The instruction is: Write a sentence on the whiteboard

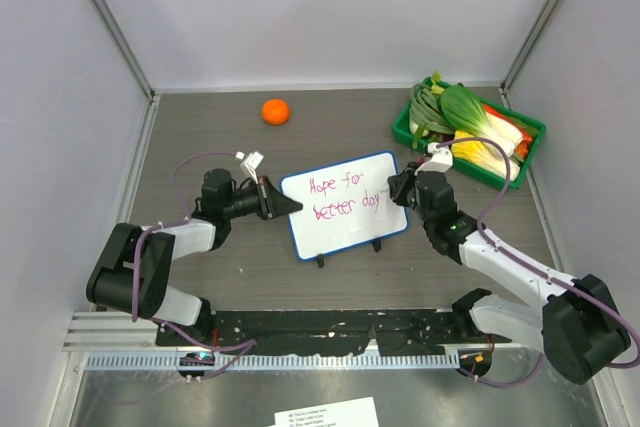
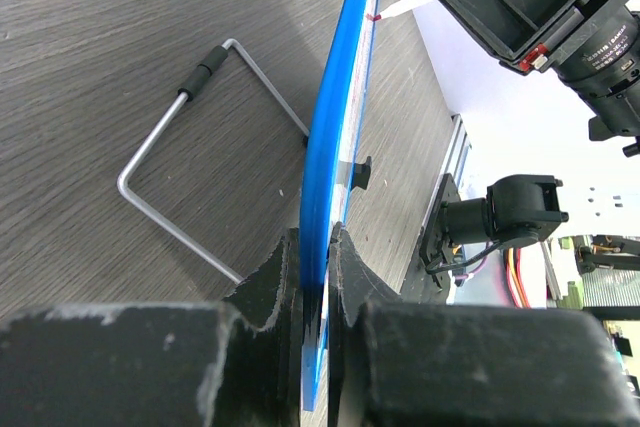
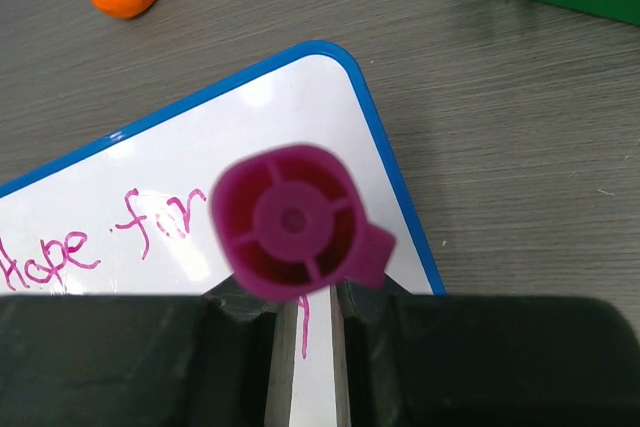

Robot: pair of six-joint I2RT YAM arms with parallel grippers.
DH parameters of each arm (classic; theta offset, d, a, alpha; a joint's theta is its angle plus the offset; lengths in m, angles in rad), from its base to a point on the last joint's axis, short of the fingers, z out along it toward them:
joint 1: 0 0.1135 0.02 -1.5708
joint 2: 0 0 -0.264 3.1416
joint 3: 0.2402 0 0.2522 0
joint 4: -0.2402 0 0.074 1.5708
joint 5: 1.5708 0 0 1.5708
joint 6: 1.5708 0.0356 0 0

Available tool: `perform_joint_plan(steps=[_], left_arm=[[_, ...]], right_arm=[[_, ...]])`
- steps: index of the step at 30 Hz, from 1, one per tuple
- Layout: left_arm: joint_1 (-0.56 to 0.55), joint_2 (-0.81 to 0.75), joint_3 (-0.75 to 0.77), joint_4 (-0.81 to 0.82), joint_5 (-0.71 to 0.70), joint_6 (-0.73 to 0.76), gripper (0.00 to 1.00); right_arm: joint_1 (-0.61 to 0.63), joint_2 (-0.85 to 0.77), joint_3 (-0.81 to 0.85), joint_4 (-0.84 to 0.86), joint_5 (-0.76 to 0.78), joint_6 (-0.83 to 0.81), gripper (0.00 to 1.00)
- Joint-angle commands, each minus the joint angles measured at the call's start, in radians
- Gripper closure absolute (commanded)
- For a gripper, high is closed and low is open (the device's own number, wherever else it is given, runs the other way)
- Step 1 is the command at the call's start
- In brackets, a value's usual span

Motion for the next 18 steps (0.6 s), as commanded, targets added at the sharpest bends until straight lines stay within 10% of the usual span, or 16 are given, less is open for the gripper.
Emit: perform_joint_plan(steps=[1,18], left_arm=[[-0.008,0.026,-0.027,-0.164,-0.154,0.134,1.00],[-0.008,0.026,-0.028,-0.164,-0.156,0.136,1.00]], right_arm=[[-0.001,0.010,0.034,0.039,0.021,-0.001,0.99],[-0.004,-0.005,-0.018,0.032,-0.062,0.011,0.99]])
